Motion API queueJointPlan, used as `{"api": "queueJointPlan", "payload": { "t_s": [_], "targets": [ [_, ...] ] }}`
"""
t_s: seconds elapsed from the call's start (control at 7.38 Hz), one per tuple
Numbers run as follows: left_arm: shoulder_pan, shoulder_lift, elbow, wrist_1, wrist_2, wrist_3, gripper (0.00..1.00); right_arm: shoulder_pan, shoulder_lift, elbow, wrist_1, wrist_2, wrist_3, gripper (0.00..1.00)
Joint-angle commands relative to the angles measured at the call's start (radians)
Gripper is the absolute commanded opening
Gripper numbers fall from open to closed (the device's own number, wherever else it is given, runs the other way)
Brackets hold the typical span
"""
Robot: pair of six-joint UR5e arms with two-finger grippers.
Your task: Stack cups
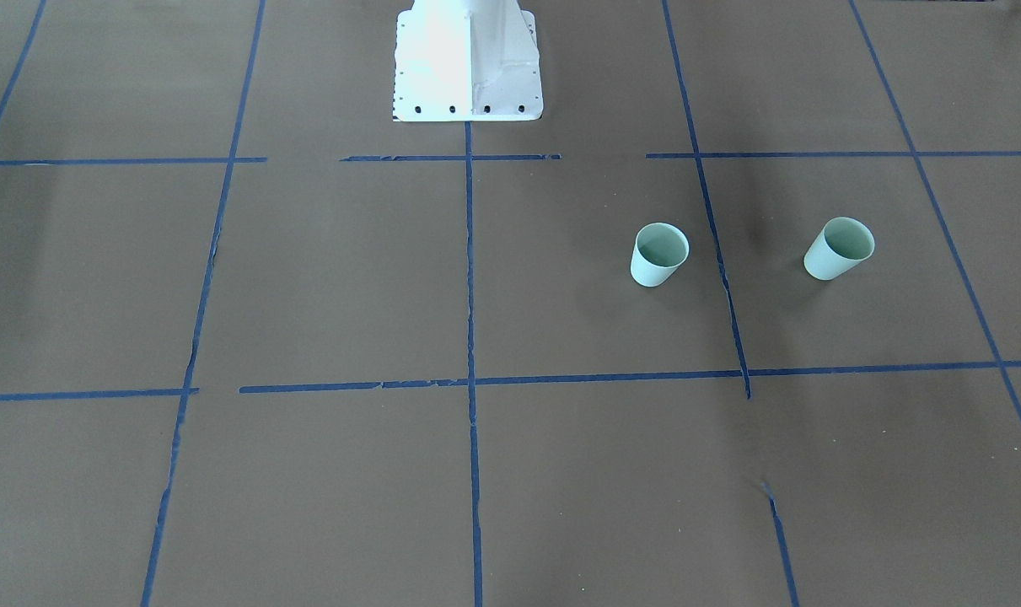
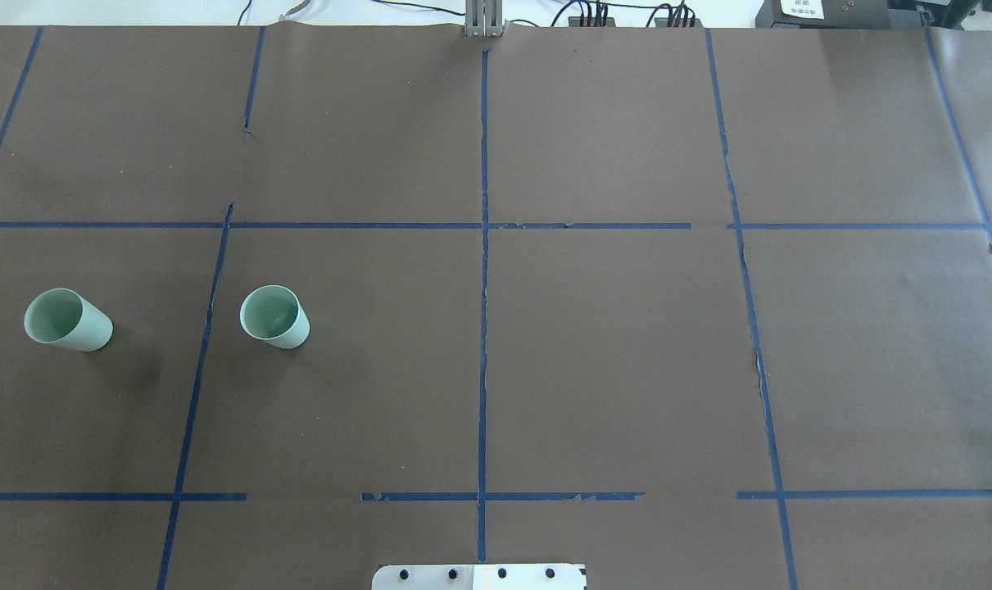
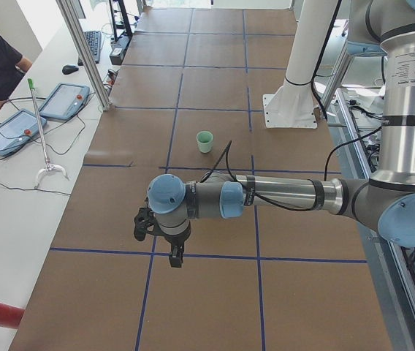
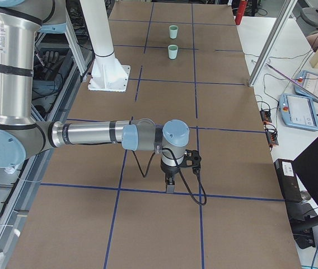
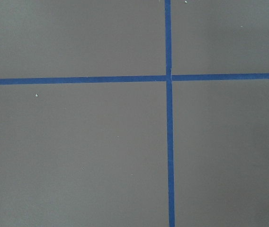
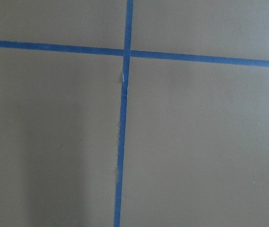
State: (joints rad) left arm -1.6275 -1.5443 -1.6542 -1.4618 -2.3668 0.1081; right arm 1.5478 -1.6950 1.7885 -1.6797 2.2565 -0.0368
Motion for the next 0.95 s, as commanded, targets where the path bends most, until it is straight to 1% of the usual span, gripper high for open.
{"api": "queueJointPlan", "payload": {
  "t_s": [0.0,0.81],
  "targets": [
    [0.0,0.0,0.004,0.001,-0.002,-0.01,1.0,0.0,0.0,0.0,0.0,0.0,0.0,1.0],
    [0.015,-0.002,-0.015,0.006,-0.002,-0.007,1.0,0.0,0.0,0.0,0.0,0.0,0.0,1.0]
  ]
}}
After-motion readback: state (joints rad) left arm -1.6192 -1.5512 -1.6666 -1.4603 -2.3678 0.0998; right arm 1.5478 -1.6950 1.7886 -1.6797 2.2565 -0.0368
